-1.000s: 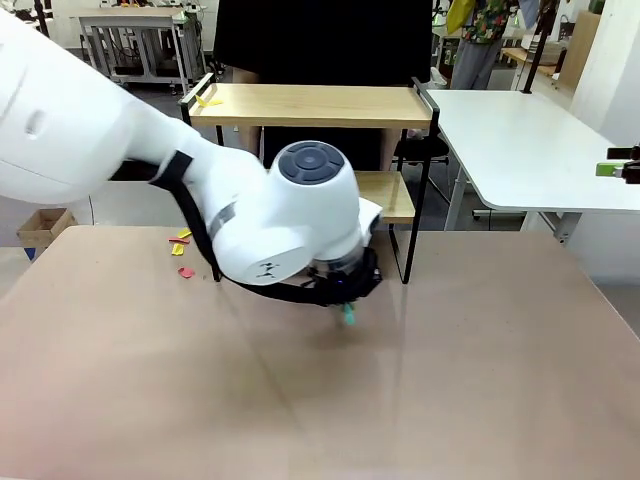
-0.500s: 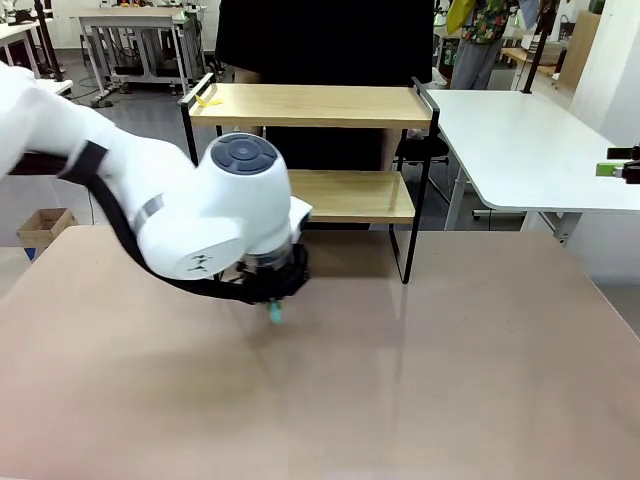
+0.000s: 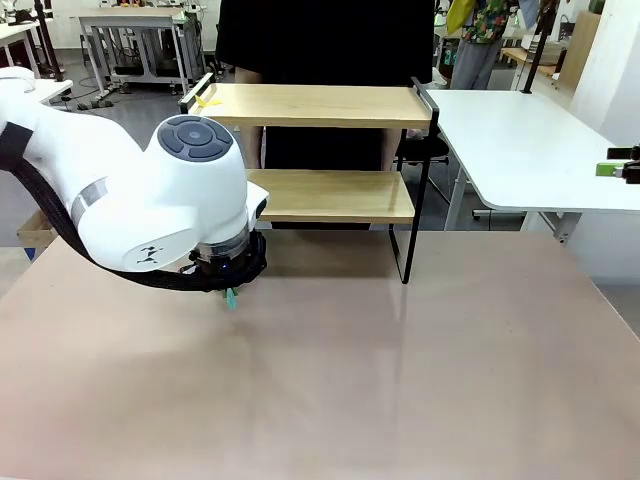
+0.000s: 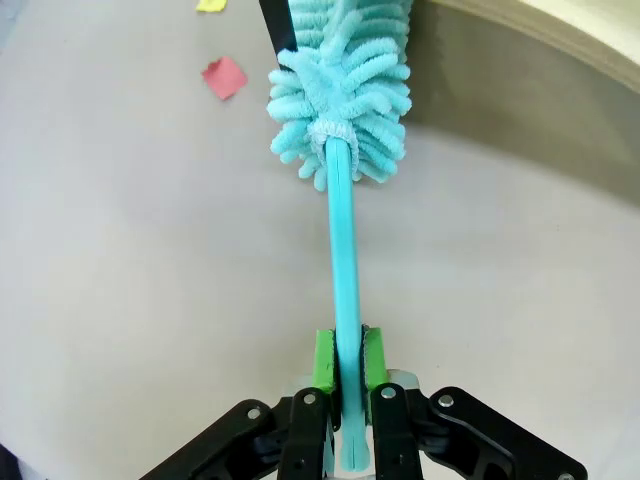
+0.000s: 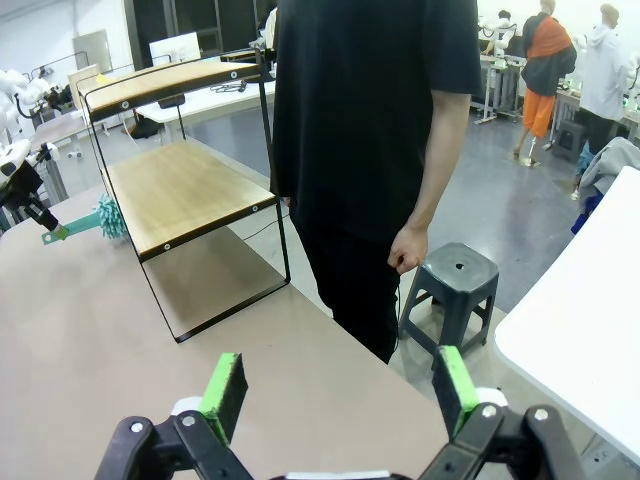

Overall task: Clean the shelf.
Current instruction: Clean the specific section of the Shelf indicated by the human with the Duster.

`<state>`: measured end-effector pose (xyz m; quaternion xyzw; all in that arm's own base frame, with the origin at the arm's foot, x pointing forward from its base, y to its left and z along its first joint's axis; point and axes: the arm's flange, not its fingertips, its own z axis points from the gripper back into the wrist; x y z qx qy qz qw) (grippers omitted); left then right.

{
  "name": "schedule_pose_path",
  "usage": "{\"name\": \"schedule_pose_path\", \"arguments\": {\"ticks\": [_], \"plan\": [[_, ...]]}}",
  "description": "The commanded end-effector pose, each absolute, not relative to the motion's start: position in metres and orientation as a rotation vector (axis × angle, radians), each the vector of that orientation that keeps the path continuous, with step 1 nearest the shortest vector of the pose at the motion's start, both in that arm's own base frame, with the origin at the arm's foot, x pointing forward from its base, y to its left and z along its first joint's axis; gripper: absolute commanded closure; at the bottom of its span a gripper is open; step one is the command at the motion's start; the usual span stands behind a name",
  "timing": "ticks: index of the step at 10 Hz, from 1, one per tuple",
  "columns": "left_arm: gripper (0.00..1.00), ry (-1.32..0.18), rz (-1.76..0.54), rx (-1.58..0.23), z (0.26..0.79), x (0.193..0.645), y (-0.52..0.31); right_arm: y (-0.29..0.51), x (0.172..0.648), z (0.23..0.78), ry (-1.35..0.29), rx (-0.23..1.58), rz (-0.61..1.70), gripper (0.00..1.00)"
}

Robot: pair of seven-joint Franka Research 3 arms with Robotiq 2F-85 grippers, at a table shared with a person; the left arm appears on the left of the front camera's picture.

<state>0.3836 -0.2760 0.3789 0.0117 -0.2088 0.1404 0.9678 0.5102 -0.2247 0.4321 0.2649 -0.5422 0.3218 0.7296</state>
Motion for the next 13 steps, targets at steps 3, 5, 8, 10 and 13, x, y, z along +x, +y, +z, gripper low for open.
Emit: {"name": "schedule_pose_path", "arguments": {"ticks": [3, 5, 8, 10, 13], "plan": [[0.87, -0.435, 0.253, -0.076, 0.392, 0.377, -0.269, -0.223, 0.511, 0.434, -1.198, 0.583, 0.713, 0.00], [0.87, -0.468, 0.200, -0.180, 0.412, 0.363, -0.254, -0.223, 0.511, 0.434, -1.198, 0.583, 0.713, 0.00], [0.87, -0.471, 0.061, -0.230, 0.432, 0.348, -0.234, -0.223, 0.511, 0.434, -1.198, 0.583, 0.713, 0.00], [0.87, -0.439, -0.096, -0.323, 0.437, 0.343, -0.222, -0.223, 0.511, 0.434, -1.198, 0.583, 0.713, 0.00], [0.87, -0.350, -0.339, -0.511, 0.444, 0.339, -0.198, -0.223, 0.511, 0.434, -1.198, 0.583, 0.713, 0.00]]}}
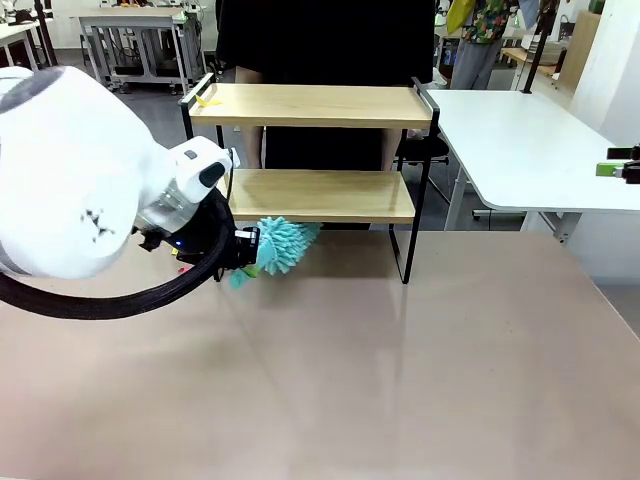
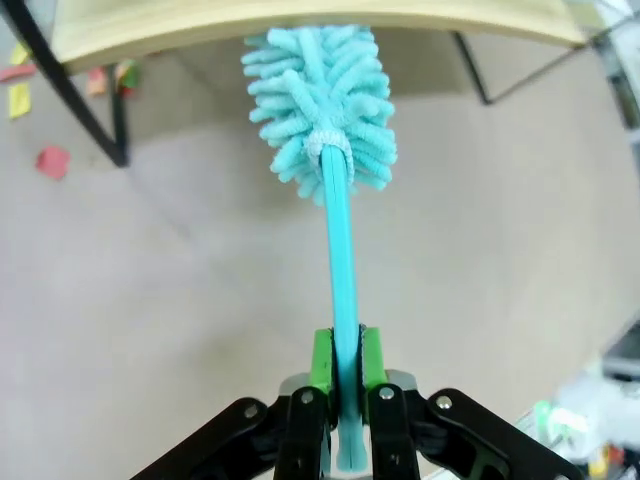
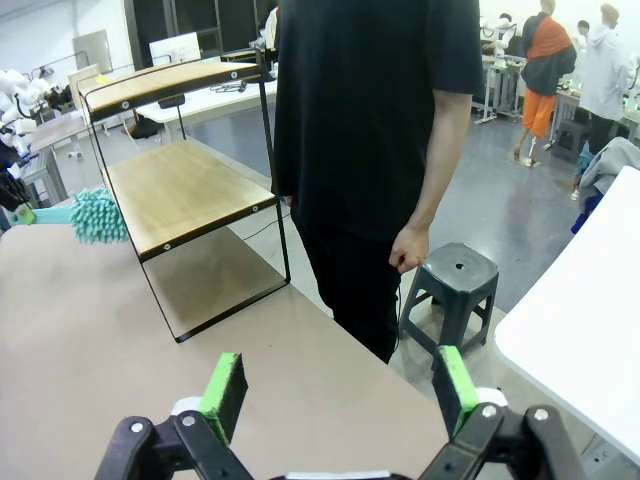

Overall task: Clean the shelf.
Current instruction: Clean the specific section of the Shelf indicated by the human with the Duster.

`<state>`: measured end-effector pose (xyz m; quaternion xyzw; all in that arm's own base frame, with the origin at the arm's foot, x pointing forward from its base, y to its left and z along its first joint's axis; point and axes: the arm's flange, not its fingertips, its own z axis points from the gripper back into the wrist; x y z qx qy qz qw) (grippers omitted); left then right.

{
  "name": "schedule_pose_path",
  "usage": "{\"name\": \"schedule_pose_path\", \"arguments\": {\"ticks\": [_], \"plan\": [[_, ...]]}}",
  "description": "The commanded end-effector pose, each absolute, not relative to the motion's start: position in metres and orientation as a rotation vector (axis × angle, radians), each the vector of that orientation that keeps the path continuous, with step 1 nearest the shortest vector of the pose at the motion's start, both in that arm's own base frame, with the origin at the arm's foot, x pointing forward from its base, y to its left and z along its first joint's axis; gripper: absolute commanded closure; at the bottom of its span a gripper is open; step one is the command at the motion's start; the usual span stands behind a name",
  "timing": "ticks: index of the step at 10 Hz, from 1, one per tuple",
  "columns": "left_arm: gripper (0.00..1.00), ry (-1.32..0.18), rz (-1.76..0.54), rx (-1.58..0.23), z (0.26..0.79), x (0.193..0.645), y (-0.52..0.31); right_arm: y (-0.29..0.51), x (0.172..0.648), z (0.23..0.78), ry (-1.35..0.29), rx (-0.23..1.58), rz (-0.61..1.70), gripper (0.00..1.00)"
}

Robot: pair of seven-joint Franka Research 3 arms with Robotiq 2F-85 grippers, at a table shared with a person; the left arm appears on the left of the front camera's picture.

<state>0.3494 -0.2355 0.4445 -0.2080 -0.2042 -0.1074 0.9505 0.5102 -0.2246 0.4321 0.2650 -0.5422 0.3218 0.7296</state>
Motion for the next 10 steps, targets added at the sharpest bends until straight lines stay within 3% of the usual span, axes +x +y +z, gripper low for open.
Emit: {"name": "schedule_pose_path", "arguments": {"ticks": [1, 4, 10], "plan": [[0.87, -0.297, -0.442, -0.564, 0.444, 0.340, -0.188, -0.223, 0.511, 0.434, -1.198, 0.583, 0.713, 0.00], [0.87, -0.164, -0.715, -0.592, 0.452, 0.337, -0.149, -0.223, 0.511, 0.434, -1.198, 0.583, 0.713, 0.00], [0.87, 0.024, -0.810, -0.539, 0.558, 0.307, -0.052, -0.223, 0.511, 0.434, -1.198, 0.583, 0.713, 0.00]]}}
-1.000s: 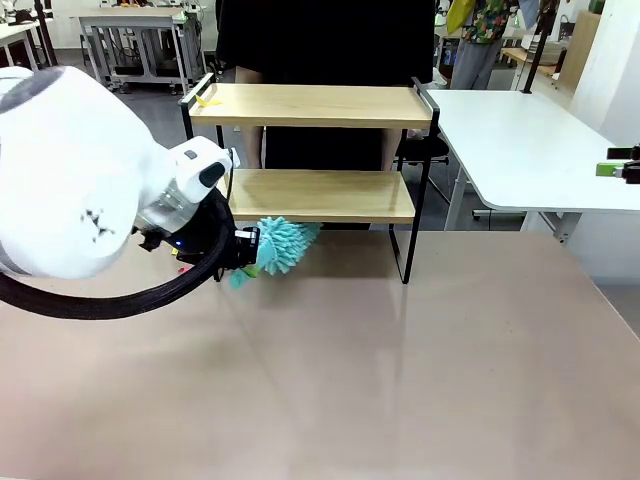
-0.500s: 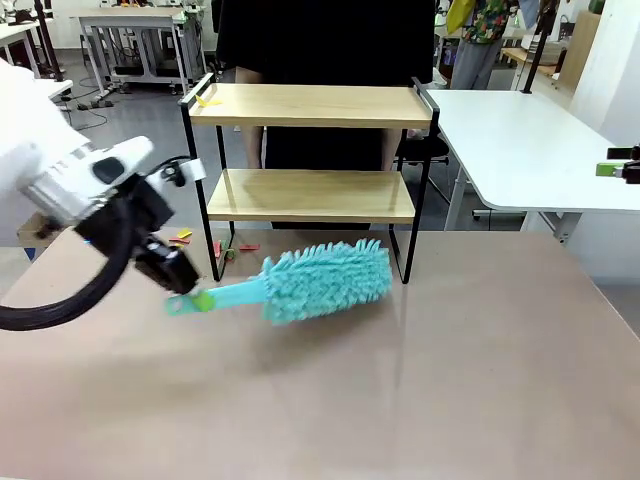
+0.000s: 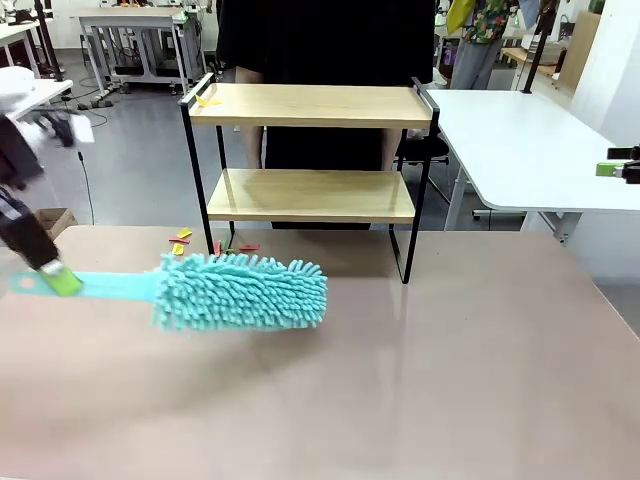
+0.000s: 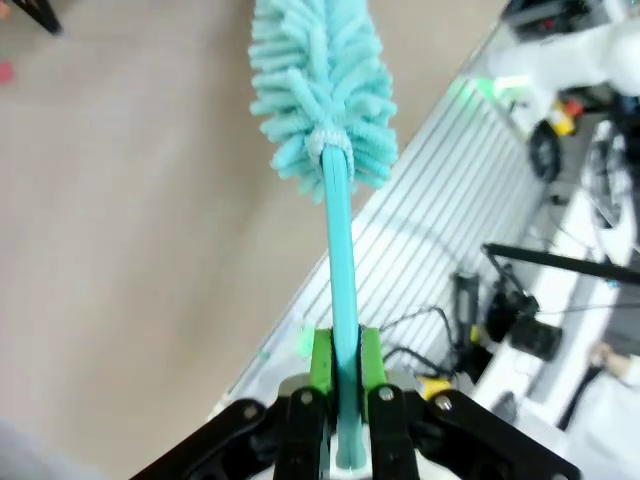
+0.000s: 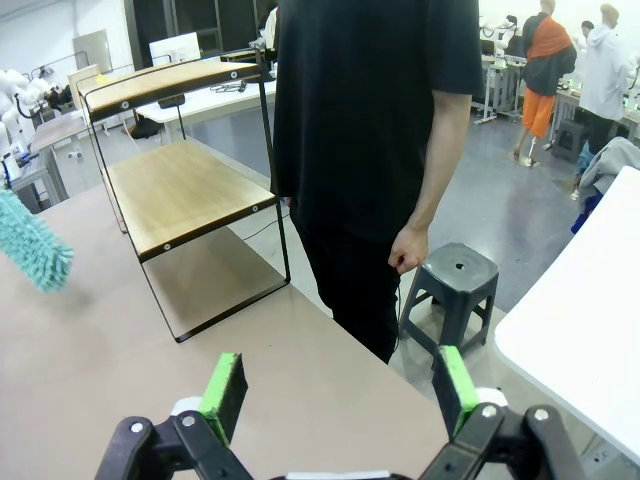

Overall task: Clean the shelf.
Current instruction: Clean the specific section of the Shelf indicated by the human with the Duster, then hand the Duster back to the human.

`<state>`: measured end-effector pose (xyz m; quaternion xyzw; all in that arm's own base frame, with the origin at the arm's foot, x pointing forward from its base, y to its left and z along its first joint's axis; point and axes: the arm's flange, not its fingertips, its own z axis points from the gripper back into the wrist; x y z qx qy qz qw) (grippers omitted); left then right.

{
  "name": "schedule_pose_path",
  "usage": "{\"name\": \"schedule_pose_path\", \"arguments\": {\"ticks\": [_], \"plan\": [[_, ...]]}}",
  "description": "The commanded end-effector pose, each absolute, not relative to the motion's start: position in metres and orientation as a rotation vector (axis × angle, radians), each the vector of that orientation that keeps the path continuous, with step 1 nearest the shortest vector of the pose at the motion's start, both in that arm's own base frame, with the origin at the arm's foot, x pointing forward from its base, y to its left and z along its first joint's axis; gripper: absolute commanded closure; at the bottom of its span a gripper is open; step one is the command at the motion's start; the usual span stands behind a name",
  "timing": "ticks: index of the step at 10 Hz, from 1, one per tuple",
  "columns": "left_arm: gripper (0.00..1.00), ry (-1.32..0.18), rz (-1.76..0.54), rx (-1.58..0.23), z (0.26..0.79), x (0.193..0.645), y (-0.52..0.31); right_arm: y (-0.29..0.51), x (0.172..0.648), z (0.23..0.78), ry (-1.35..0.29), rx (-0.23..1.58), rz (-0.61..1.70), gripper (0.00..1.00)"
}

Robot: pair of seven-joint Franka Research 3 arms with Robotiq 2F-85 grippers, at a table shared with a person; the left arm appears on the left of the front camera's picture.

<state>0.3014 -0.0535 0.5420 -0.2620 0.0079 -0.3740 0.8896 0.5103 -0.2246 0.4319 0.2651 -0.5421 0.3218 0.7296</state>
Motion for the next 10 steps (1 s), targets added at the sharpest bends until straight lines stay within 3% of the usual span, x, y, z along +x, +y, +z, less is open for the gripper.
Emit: {"name": "schedule_pose_path", "arguments": {"ticks": [1, 3, 4, 10], "plan": [[0.87, 0.041, -0.838, -0.548, 0.574, 0.307, -0.053, -0.223, 0.511, 0.434, -1.198, 0.583, 0.713, 0.00], [0.87, 0.136, -0.849, -0.533, 0.591, 0.307, -0.099, -0.223, 0.511, 0.434, -1.198, 0.583, 0.713, 0.00], [0.87, 0.047, -0.819, -0.544, 0.581, 0.296, -0.054, -0.223, 0.511, 0.434, -1.198, 0.583, 0.713, 0.00], [0.87, 0.047, -0.819, -0.544, 0.581, 0.296, -0.054, -0.223, 0.511, 0.434, -1.198, 0.583, 0.713, 0.00]]}}
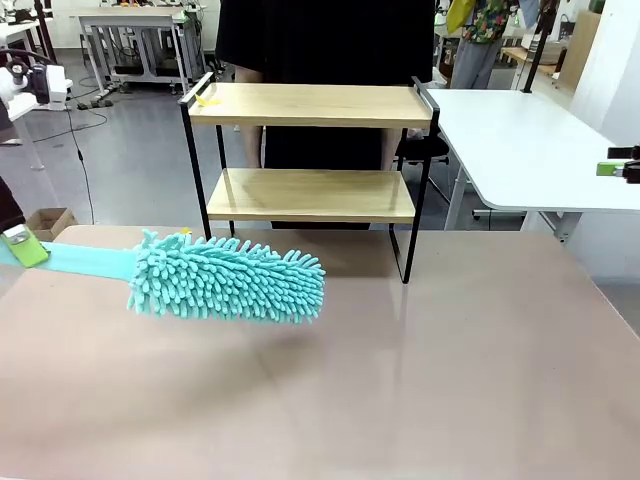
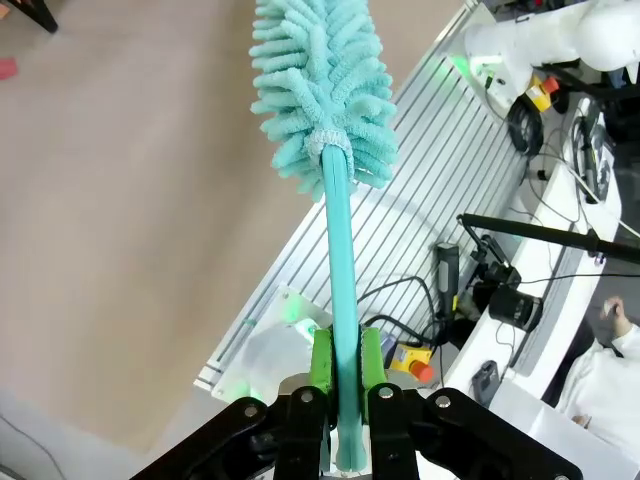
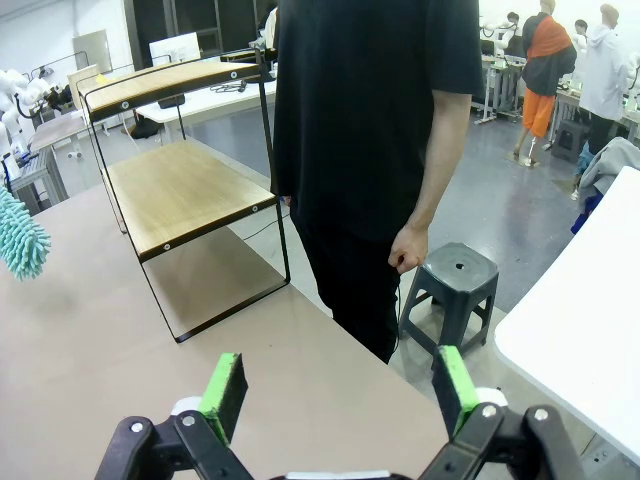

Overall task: Clean the shelf.
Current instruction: Hand the Duster back to the human.

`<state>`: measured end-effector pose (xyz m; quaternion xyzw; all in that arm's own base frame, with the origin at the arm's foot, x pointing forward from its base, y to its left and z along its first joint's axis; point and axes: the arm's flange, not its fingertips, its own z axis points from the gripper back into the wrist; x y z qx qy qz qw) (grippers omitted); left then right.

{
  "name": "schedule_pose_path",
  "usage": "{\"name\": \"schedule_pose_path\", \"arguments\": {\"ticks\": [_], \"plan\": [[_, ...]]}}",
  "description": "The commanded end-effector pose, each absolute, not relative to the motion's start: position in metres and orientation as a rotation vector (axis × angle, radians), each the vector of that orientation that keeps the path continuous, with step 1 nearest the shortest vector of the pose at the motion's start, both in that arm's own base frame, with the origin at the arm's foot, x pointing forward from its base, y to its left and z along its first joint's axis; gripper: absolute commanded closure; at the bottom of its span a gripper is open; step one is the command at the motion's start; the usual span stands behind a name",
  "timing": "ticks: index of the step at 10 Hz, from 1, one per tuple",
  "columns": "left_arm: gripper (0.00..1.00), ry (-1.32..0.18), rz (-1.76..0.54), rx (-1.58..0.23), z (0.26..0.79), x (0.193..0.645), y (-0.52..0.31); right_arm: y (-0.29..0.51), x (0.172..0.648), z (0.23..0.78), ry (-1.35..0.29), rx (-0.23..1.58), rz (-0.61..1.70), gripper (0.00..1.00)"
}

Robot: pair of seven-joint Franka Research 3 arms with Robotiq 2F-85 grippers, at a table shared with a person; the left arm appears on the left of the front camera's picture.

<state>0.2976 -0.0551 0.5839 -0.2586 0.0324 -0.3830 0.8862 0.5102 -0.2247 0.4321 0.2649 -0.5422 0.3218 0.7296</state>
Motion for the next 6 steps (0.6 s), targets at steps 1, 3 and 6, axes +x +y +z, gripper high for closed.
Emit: {"name": "schedule_pose_path", "arguments": {"ticks": [1, 3, 6], "plan": [[0.87, 0.047, -0.819, -0.544, 0.581, 0.296, -0.054, -0.223, 0.511, 0.434, -1.198, 0.583, 0.713, 0.00], [0.87, 0.047, -0.819, -0.544, 0.581, 0.296, -0.054, -0.223, 0.511, 0.434, -1.198, 0.583, 0.713, 0.00], [0.87, 0.037, -0.811, -0.536, 0.588, 0.305, -0.045, -0.207, 0.500, 0.460, -1.164, 0.641, 0.765, 0.00]]}}
